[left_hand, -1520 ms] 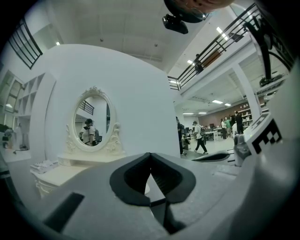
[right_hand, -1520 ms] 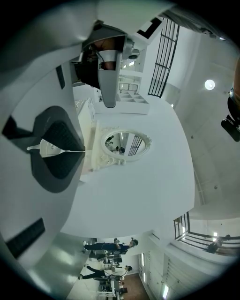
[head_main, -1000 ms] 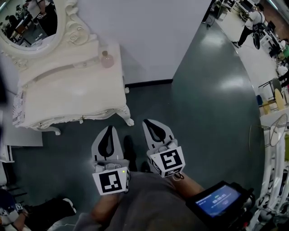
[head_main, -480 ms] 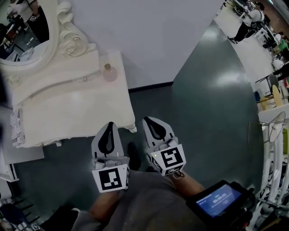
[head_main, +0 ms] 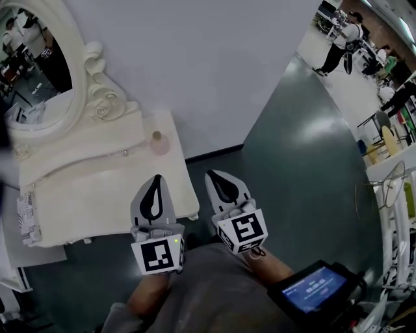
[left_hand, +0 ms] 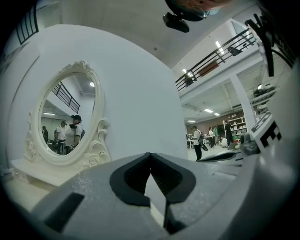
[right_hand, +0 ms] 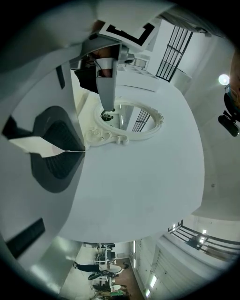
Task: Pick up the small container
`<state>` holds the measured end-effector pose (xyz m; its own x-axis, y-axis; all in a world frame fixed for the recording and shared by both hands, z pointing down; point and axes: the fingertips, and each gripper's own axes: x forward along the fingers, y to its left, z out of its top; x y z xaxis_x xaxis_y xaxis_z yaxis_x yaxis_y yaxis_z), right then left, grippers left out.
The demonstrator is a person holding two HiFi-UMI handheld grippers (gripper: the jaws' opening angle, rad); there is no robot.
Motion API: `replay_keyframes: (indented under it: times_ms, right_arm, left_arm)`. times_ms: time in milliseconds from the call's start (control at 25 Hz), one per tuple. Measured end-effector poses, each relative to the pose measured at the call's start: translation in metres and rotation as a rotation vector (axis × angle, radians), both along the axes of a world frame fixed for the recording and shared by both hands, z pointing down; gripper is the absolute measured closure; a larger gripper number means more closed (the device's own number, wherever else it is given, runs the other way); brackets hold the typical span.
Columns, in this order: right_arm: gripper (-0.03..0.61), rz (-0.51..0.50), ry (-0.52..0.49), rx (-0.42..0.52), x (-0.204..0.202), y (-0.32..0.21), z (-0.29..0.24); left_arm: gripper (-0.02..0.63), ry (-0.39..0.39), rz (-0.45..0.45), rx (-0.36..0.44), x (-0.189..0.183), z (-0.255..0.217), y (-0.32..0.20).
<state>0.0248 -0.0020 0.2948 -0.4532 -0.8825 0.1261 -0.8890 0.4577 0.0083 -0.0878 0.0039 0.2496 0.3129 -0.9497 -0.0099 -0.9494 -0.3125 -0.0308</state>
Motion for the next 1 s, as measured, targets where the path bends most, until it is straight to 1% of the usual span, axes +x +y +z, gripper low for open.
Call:
replay_keyframes:
  times_ms: [160,320,480,760,1000]
  right_arm:
    - [0.563,0.0,0.005,0.01,0.004,-0.016,-0.003]
    - [0.563,-0.003,-0.003,-0.008,0.01,-0.034,0.003]
    - [0.563,-0.043,-0.003,-0.03,0.008,-0.061,0.011]
    - [0.563,-0.073,0.003,-0.094,0.012,-0.103,0.031]
    - [0.563,-0.101,0.008,-0.163,0.011,-0.132,0.055]
  left_arm:
    - [0.6,-0.002,-0.005,0.015,0.001,-0.001,-0.018]
    - [0.6,-0.011,-0.02,-0.003,0.003,0.005,-0.037]
    - [0.6,-0.014,-0.046,-0.023,0.004,0.015,-0.06]
    - [0.6,-0.014,-0.08,-0.081,0.007,0.036,-0.102]
    - [0.6,-0.004,-0.119,-0.137,0.001,0.062,-0.135]
